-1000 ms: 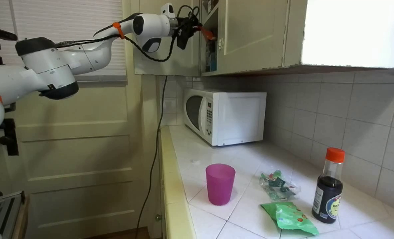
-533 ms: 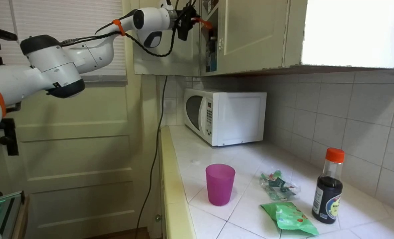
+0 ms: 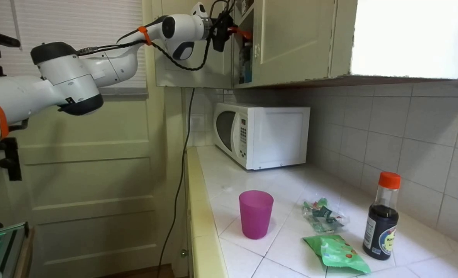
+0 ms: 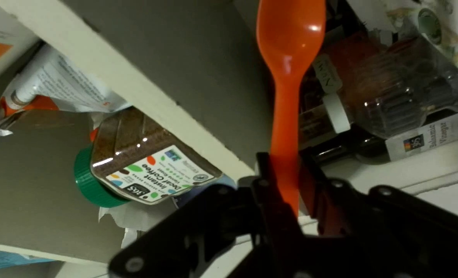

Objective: Move the orange spoon to the cup behind the bowl in the cabinet

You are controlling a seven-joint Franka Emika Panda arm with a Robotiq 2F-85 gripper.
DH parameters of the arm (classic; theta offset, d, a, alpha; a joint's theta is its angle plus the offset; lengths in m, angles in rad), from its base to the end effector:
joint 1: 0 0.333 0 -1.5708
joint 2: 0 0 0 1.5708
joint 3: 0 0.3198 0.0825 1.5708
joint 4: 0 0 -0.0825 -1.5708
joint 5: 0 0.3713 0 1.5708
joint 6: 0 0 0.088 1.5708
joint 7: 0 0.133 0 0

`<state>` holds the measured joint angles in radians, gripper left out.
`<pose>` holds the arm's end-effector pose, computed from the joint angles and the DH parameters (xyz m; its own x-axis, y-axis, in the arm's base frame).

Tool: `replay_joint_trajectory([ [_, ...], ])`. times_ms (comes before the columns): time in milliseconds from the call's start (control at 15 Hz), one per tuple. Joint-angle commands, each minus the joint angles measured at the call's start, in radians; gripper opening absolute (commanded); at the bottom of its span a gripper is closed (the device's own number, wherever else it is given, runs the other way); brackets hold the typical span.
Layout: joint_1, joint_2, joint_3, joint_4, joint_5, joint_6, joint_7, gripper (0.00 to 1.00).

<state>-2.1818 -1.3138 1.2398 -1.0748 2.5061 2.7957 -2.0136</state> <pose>0.7113 0.1702 0.6737 -0.2063 0.8677 0.4522 -0.1274 -0.4820 0.8669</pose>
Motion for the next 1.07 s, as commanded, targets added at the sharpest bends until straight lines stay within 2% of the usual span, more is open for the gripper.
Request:
replay_joint_trajectory([
  [0,-0.011,0.0,0.031,0.003,0.005,-0.01,-0.053,0.06],
  [400,-0.019,0.011,0.077,0.006,0.005,0.026,-0.043,0.06],
  [1000,-0.031,0.007,0.096,-0.022,0.004,0.036,-0.028,0.06],
])
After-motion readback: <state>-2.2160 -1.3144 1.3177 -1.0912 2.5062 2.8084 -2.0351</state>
